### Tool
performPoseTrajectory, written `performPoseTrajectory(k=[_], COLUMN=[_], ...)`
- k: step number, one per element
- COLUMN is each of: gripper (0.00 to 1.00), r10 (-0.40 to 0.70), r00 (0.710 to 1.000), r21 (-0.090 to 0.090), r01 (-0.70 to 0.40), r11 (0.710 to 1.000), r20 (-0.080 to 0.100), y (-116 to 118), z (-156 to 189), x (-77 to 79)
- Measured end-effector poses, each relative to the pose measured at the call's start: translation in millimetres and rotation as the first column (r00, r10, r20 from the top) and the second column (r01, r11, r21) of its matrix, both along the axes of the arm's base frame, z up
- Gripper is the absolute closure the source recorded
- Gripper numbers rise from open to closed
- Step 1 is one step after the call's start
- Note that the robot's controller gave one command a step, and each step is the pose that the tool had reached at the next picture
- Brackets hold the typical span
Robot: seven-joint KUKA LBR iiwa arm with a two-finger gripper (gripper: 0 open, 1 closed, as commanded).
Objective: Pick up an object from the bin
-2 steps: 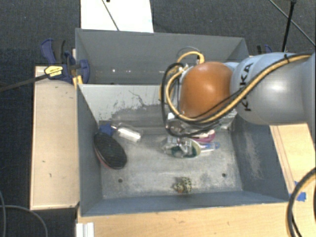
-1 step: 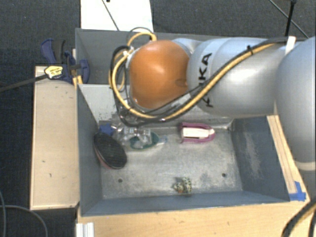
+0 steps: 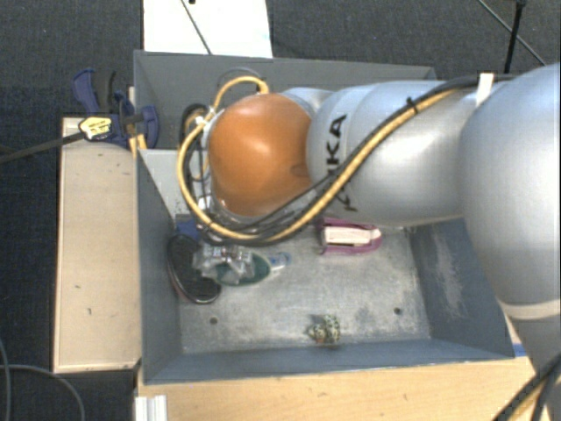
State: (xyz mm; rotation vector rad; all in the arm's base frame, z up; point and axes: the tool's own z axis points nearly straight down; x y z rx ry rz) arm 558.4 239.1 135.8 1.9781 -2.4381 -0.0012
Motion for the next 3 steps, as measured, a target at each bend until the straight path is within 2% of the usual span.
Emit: performPoseTrajectory(k=[1, 2, 3], gripper=[1.00, 1.00, 1.00], r10=[-0.135, -0.345, -0.545], r00=[0.991, 0.939, 0.838], r21=[0.003, 0.001, 0.001], r01=[0.135, 0.345, 0.545], r11=[0.991, 0.939, 0.838], r20=[0.001, 0.001, 0.003], y=[8.0, -19.7, -79.1], z=[22.2, -6.4, 3.0], x=[-64.3, -50.3, -73.2])
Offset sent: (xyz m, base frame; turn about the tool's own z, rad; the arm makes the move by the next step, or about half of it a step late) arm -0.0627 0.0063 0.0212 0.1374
